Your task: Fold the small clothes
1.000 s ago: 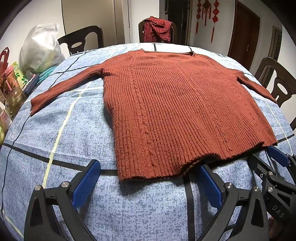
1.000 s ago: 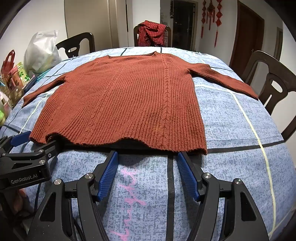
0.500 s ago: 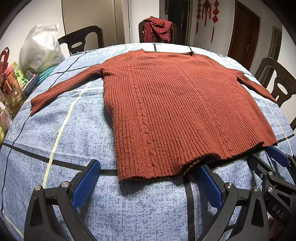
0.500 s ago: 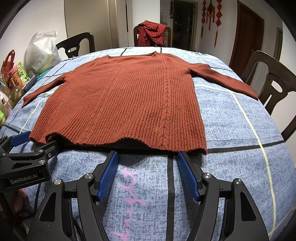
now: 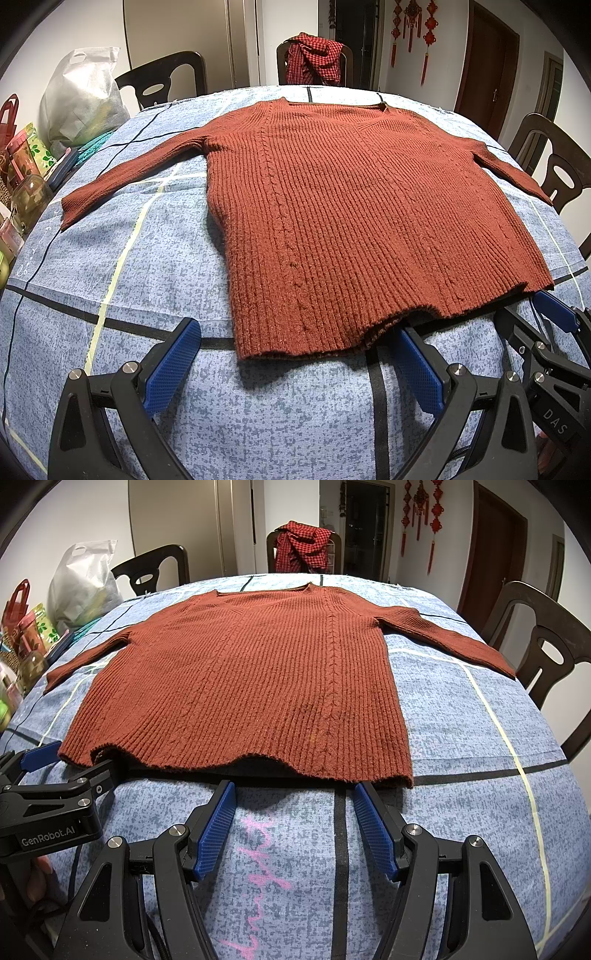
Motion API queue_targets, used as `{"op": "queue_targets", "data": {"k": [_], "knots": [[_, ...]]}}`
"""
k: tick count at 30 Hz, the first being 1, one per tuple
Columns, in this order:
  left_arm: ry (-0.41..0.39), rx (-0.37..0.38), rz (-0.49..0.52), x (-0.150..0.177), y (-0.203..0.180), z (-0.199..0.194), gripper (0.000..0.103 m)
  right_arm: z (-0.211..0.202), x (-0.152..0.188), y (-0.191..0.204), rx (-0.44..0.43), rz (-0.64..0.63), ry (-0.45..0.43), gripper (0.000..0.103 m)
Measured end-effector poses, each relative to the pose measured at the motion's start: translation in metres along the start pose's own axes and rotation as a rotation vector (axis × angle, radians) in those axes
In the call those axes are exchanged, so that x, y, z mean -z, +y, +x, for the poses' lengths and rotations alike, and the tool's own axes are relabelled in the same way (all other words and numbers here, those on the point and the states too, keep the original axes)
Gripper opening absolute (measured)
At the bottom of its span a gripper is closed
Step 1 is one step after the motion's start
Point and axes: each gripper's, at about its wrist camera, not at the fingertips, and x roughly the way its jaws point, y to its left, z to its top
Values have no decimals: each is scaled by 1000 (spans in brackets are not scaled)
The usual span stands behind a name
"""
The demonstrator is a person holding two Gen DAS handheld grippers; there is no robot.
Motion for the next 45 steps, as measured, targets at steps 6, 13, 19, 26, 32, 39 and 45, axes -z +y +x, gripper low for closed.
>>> {"op": "queue_targets", "data": {"k": [6,13,19,26,32,39,45], "knots": [[0,0,0,0,0,0,103,0,0,0,0,0,0,66],[0,-1,-1,1,0,-1,103,0,1,1,0,0,0,66],[0,-1,-1,1,0,-1,103,0,1,1,0,0,-1,66],[0,-1,-1,1,0,-1,103,0,1,1,0,0,-1,66],[0,-1,-1,1,0,-1,103,0,0,0,0,0,-1,66],[0,0,-2,1,1,-3,103,0,0,2,0,0,0,66],[23,55,43,-1,6,-3,102,-4,3,7,-40,-43,28,66]]}}
